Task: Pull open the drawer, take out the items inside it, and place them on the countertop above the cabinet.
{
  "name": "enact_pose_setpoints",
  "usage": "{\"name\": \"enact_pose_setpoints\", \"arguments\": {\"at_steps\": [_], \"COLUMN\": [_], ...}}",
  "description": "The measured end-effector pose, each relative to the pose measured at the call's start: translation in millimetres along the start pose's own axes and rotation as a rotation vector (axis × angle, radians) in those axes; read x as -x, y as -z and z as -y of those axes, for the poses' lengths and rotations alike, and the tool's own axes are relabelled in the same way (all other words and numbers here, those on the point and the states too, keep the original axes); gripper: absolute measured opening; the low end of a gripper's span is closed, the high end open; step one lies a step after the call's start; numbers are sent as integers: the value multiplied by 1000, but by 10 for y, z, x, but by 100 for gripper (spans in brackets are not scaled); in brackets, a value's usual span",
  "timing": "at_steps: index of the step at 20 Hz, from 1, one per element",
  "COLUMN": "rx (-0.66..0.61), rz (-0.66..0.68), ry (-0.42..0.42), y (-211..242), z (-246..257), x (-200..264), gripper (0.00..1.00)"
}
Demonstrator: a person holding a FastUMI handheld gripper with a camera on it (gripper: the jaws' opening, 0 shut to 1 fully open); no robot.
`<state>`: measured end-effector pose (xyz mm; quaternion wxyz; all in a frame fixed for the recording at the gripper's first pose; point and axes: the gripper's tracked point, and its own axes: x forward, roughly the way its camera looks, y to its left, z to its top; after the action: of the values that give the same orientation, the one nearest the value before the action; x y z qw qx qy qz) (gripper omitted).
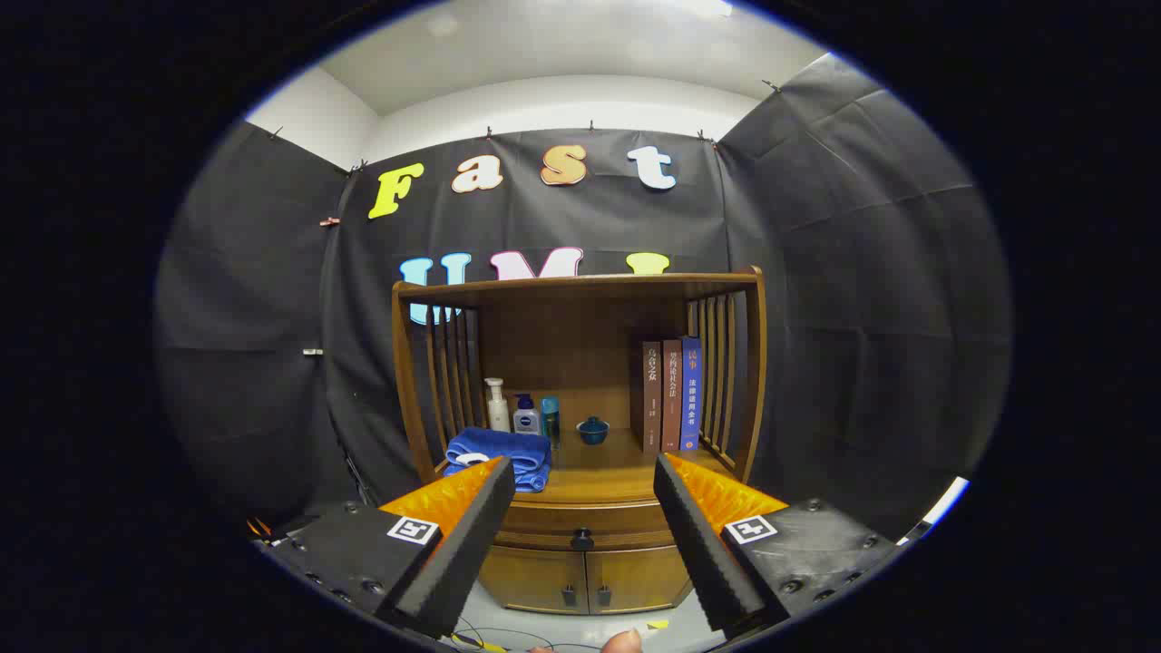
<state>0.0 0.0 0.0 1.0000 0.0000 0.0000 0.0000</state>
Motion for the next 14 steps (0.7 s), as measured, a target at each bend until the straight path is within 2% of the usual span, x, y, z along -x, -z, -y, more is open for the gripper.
{"name": "enact_pose_setpoints", "arguments": {"at_steps": [14], "rx": [4], "rz": [11], "ry": [3], "y": [38], "z": [22], "x": [-46], "gripper": [99]}}
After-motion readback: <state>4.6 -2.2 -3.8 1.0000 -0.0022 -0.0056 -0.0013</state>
